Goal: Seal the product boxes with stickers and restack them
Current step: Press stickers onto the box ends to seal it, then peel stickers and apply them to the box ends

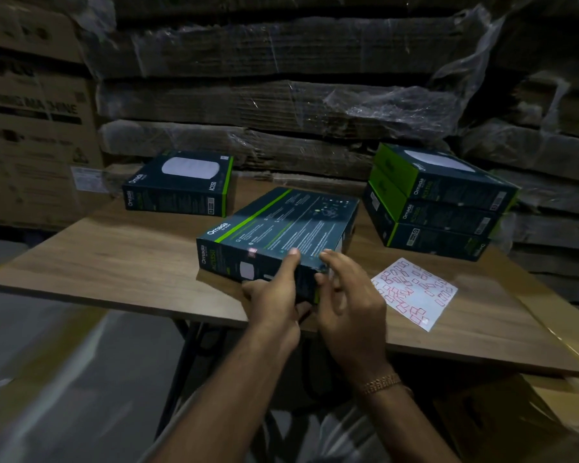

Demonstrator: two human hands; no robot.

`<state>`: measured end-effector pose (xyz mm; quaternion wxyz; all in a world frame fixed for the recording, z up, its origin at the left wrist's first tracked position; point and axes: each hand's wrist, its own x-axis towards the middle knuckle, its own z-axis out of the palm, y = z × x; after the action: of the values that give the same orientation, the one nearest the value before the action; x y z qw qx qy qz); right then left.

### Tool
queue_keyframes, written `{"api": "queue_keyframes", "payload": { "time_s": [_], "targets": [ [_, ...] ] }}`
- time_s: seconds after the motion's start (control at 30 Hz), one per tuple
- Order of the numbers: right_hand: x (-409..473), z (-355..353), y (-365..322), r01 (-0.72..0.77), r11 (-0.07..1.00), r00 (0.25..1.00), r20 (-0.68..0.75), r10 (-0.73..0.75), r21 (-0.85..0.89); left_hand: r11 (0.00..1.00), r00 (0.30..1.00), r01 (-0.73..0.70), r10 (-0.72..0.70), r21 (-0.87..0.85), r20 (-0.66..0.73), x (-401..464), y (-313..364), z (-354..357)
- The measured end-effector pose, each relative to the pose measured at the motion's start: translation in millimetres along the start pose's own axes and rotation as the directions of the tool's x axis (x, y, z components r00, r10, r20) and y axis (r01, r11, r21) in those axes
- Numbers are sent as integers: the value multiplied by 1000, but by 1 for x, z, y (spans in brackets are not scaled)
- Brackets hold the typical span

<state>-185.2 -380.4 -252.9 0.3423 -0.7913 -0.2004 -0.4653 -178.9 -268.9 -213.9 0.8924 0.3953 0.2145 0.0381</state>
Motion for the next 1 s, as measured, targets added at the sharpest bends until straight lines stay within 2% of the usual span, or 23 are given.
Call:
{"api": "queue_keyframes", "payload": {
  "time_s": [0.1,0.17,0.3,0.43,0.53,0.6,0.67,0.7,0.77,0.83,1.0],
  "targets": [
    [15,-12,2,-189,975,980,-38,194,117,999,1000,5,-6,44,25,10,20,-11],
    [26,-18,14,-293,947,953,-45,301,130,992,999,20,-24,126,30,12,37,-21],
    [39,-26,55,-477,879,876,83,475,14,974,996,17,-36,228,83,16,61,-39],
    [59,-44,71,-584,810,809,45,586,-55,966,990,11,-47,259,134,25,70,-57],
    [76,-66,82,-708,703,701,50,711,-76,961,979,18,-73,277,191,37,77,-70],
    [85,-83,85,-815,579,569,214,794,19,954,962,16,-97,298,257,41,84,-74],
    [91,-100,82,-911,390,406,464,787,136,951,953,6,-100,310,288,46,90,-75],
    [93,-107,80,-932,302,361,562,744,200,947,956,5,-100,322,277,47,92,-74],
    [91,-116,79,-925,164,360,646,673,344,946,958,7,-98,323,268,50,98,-74],
    [90,-120,77,-900,73,365,649,668,430,943,965,17,-101,332,240,51,103,-74],
    [89,-119,72,-912,-30,284,682,674,409,956,963,46,-120,291,243,52,113,-68]
  ]
}}
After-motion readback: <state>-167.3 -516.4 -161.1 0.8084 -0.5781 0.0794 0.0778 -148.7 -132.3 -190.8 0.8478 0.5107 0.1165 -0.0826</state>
